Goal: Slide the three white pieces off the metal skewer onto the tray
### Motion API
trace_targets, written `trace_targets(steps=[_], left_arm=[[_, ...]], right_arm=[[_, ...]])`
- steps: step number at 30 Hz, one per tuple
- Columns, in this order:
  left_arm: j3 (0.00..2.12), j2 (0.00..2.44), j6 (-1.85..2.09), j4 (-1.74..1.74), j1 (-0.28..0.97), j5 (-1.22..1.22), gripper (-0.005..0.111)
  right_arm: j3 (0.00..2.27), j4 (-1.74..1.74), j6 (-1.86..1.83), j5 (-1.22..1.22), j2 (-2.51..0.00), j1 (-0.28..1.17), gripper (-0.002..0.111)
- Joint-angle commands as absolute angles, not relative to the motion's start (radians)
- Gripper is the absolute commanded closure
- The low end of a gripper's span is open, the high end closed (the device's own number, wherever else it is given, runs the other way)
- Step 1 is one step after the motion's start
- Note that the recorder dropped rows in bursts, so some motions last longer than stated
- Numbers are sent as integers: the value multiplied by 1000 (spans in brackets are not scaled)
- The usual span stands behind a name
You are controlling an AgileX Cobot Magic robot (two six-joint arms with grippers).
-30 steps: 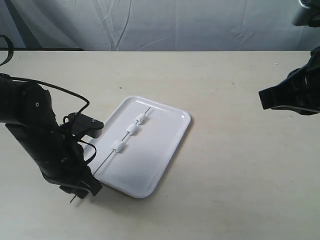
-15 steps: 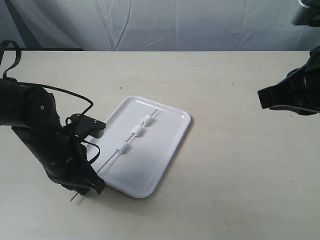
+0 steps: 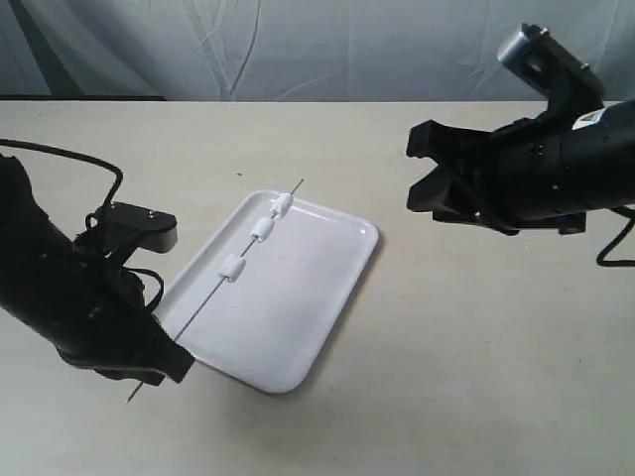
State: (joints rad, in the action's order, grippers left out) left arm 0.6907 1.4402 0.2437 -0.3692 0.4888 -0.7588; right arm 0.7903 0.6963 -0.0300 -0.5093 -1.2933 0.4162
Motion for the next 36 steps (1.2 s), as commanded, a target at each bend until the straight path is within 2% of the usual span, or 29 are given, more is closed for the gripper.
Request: trace_targets(steps=[1, 4, 6, 8, 9, 11, 18, 24, 32, 34, 36], left_arm=[[634, 1360, 239, -427, 532, -767, 107], [605, 1318, 239, -446, 531, -764, 107], [593, 1281, 239, -471, 531, -754, 107], [577, 1239, 239, -500, 531, -746, 107], [566, 1214, 239, -512, 531, -748, 107], [553, 1178, 239, -521, 531, -748, 107], [539, 1144, 260, -577, 531, -762, 107], [539, 1142, 408, -773, 531, -757, 107], [539, 1142, 408, -793, 531, -774, 107], [539, 1142, 408, -793, 531, -785, 107], [539, 1142, 408, -793, 531, -792, 107]], right_arm=[[786, 1073, -367, -483, -1402, 420, 74], [786, 1531, -795, -541, -1504, 420, 74], [786, 1699, -940, -575, -1562, 420, 74], [786, 1744, -1039, -619, -1614, 420, 66], [797, 1744, -1047, -628, -1644, 420, 57], [823, 1744, -1056, -658, -1687, 421, 52], [902, 1744, -1069, -707, -1729, 421, 53], [913, 1744, -1069, -721, -1731, 421, 53], [913, 1744, -1069, -738, -1731, 421, 53], [913, 1744, -1069, -738, -1731, 421, 58], [913, 1744, -1069, -738, -1731, 421, 69]])
